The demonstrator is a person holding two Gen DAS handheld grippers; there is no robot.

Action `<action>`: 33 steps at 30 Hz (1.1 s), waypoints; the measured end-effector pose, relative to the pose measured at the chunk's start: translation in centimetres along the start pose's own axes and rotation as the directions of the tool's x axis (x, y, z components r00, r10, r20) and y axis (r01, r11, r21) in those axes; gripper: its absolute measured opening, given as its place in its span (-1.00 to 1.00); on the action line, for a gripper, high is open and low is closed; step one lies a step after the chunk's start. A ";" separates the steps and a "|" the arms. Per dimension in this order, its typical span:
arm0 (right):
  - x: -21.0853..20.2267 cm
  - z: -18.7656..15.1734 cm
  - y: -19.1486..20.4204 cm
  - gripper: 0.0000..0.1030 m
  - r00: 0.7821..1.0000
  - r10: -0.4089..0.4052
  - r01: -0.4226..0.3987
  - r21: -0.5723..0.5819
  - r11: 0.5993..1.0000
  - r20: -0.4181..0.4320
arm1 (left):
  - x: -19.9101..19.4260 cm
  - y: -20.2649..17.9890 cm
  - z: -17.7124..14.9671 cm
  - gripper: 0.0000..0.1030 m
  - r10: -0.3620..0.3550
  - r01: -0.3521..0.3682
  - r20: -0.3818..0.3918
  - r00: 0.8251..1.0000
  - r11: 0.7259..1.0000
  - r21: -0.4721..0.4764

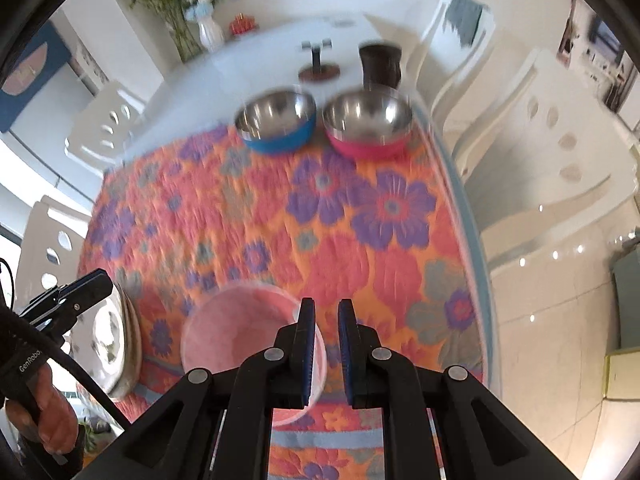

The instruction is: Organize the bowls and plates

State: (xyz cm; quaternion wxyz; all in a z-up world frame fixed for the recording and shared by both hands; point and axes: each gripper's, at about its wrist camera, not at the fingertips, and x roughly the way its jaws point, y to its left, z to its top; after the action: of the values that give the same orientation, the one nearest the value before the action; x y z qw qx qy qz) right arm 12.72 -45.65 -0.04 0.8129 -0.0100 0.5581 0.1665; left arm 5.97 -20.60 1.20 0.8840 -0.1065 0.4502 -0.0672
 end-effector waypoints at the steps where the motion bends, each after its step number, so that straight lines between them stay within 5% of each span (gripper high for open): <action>1: -0.6 0.4 0.3 -0.81 1.000 0.000 0.000 0.002 1.000 0.021 | -0.4 0.0 0.5 -0.75 0.016 -0.016 0.014 1.000 1.000 0.007; 6: -2.7 2.2 1.8 -0.80 0.994 0.015 -0.020 0.043 0.999 0.111 | -1.4 -0.4 2.7 -0.75 0.077 -0.077 0.067 0.995 0.997 0.002; 10: -3.5 3.6 2.0 -0.77 0.983 0.102 -0.121 0.118 0.986 0.154 | -1.5 -1.0 4.1 -0.47 0.105 -0.106 0.093 0.990 0.994 0.013; 13: -3.9 4.5 2.2 -0.59 0.980 0.106 -0.129 0.132 0.983 0.169 | -1.0 -1.5 4.8 -0.46 0.102 -0.106 0.090 0.991 0.993 0.044; 16: -4.2 5.6 2.4 -0.14 0.977 0.092 -0.115 0.108 0.987 0.192 | -0.4 -1.9 5.2 -0.37 0.110 -0.114 0.075 0.991 0.992 0.051; 17: -4.2 6.1 2.3 0.03 0.974 0.098 -0.121 0.104 0.987 0.206 | 0.0 -2.0 5.5 -0.26 0.105 -0.109 0.069 0.992 0.993 0.049; 20: -3.9 8.0 2.1 0.05 0.965 0.122 -0.143 0.077 0.987 0.232 | 1.2 -2.1 6.5 0.25 0.095 -0.097 0.062 0.994 0.995 0.030; 21: -3.6 8.7 2.0 0.05 0.964 0.121 -0.141 0.066 0.988 0.235 | 1.6 -2.0 7.0 0.27 0.092 -0.094 0.062 0.994 0.995 0.019; 27: 0.6 15.2 -0.1 0.06 0.965 0.148 -0.163 0.049 0.985 0.216 | 7.0 -0.4 11.9 0.27 0.057 -0.056 0.006 0.998 0.994 -0.092; 33: 10.1 22.4 -0.7 0.01 0.988 0.146 -0.146 -0.004 0.989 0.059 | 16.1 3.7 14.3 0.12 -0.025 -0.012 -0.118 0.993 0.953 -0.302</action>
State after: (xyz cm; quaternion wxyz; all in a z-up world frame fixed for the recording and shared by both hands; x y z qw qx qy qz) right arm 36.44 -39.19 -0.89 0.8148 0.0361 0.5329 0.2256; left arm 27.06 -18.63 -4.19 0.8283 -0.2376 0.5075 -0.0068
